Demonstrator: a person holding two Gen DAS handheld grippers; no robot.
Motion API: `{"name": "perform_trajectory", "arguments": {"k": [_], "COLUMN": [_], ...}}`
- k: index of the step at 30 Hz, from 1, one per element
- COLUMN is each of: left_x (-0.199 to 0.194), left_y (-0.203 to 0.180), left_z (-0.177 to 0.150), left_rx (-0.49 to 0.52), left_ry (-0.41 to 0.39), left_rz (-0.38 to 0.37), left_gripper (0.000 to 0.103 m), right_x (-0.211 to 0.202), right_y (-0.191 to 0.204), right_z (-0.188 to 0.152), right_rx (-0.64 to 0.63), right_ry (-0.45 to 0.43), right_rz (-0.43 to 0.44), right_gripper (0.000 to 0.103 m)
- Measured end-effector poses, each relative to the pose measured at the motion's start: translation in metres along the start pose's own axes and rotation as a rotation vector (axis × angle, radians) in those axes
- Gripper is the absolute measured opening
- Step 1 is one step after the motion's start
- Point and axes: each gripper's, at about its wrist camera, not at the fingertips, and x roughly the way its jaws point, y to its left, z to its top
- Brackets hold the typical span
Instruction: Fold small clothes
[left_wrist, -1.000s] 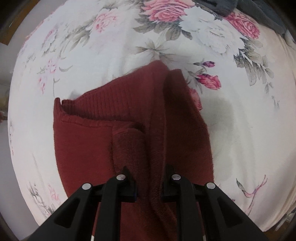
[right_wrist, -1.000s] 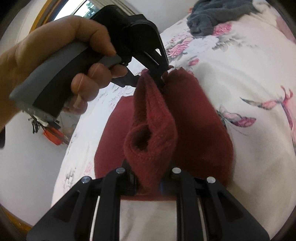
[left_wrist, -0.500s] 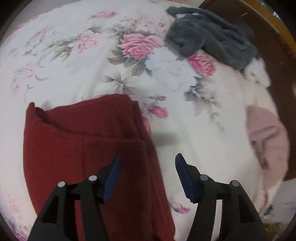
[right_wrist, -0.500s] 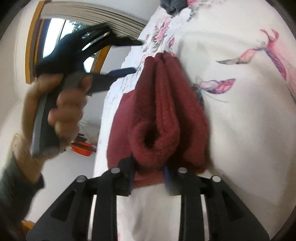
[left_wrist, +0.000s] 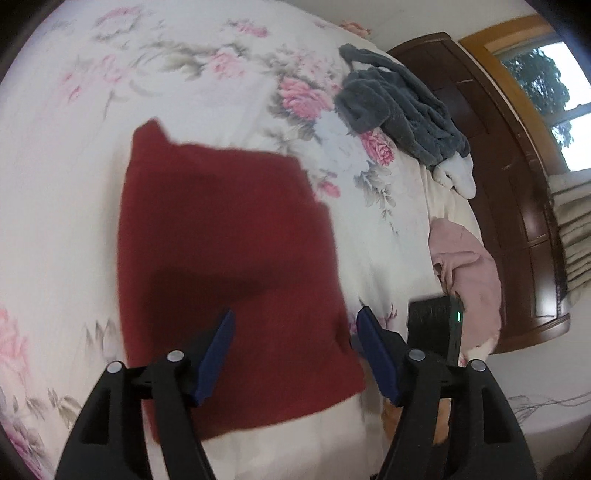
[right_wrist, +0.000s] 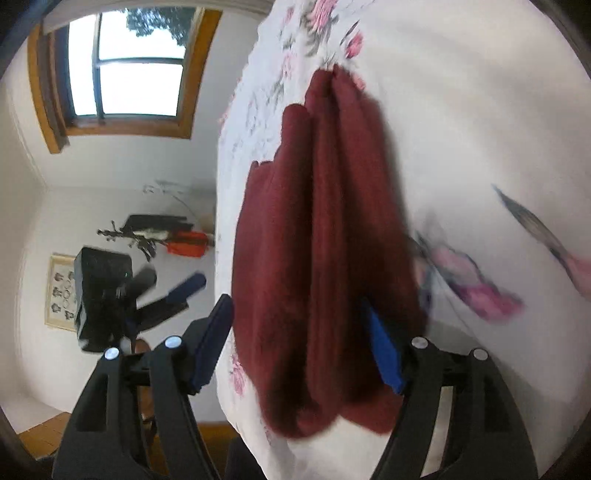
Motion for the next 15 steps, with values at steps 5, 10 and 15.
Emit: {"name": "perform_trajectory", "arguments": {"k": [5, 10, 15], "left_x": [0.001, 0.007, 0.036], "left_y": [0.012, -0.005, -0.007], "left_z": [-0.009, -0.02, -0.04], "left_rx": [-0.031, 0.029, 0.05], "left_ry": [0.015, 0.046, 0.115], "left_rz": [-0.049, -0.156, -0.174], "left_gripper": [0.069, 0.068, 0.067], "right_x": [0.008, -0.027, -0.021], "right_y": [0.02, 0.009, -0.001], "right_z": [0.011, 0.008, 0.002], "right_rx": [-0.061, -0.031, -0.009], "right_ry": [0.062, -0.023, -0.008], "right_rz": [-0.085, -0.093, -0.124], "right_gripper": [0.016, 0.012, 0.013]}}
